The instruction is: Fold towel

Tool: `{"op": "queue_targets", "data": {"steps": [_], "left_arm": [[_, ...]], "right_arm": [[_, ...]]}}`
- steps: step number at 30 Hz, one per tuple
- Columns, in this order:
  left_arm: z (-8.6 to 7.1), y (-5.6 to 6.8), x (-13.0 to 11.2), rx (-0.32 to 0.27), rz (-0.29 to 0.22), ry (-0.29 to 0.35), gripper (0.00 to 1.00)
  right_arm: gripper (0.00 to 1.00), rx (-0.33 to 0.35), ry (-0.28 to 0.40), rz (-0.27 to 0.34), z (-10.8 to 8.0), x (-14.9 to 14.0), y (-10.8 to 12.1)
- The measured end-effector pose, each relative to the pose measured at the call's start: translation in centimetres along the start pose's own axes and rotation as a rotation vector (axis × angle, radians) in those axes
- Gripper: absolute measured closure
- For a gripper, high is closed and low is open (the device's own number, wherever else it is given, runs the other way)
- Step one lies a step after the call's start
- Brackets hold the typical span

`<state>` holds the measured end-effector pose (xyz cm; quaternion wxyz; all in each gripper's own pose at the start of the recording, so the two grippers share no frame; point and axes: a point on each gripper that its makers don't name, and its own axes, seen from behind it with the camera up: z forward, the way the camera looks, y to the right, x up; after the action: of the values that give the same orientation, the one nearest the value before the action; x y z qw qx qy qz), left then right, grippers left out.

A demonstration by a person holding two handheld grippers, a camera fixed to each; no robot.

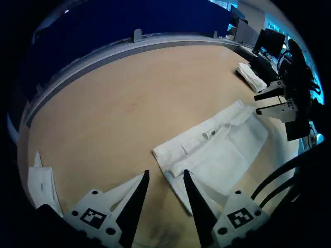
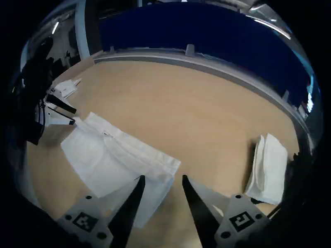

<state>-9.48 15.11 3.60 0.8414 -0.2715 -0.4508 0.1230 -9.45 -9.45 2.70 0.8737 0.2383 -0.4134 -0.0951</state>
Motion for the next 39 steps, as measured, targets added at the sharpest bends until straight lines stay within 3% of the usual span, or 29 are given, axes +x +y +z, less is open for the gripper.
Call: {"op": "queue_targets", "data": {"steps": [4, 9, 13, 15, 19, 29, 39], "left_arm": [[-0.3, -0.2, -0.2, 0.008, 0.014, -0.002, 0.38], [-0.5, -0.4, -0.3, 0.014, 0.014, -0.003, 0.37], [-0.6, -0.3, -0.3, 0.004, -0.002, -0.004, 0.26], [-0.6, -0.2, -0.2, 0.0, -0.009, -0.001, 0.16], [-0.7, -0.3, 0.0, 0.008, -0.009, 0.011, 0.08], [-1.5, -0.5, -0.1, 0.026, 0.001, 0.021, 0.07], [-3.7, -1.1, -1.7, 0.084, -0.052, 0.046, 0.07]], "right_arm": [[0.0, -0.002, 0.011, -0.002, -0.1, 0.3, 0.2], [0.0, -0.007, 0.019, -0.004, -0.2, 0.6, 0.4], [0.0, -0.008, 0.022, -0.004, -0.3, 0.7, 0.3], [0.0, -0.008, 0.024, -0.005, -0.3, 0.7, 0.3], [0.0, -0.009, 0.026, -0.005, -0.6, 0.7, 0.3], [0.0, -0.006, 0.025, -0.006, -1.1, 0.2, 0.1], [0.0, 0.027, 0.013, -0.046, -2.2, -0.9, -1.2]]}}
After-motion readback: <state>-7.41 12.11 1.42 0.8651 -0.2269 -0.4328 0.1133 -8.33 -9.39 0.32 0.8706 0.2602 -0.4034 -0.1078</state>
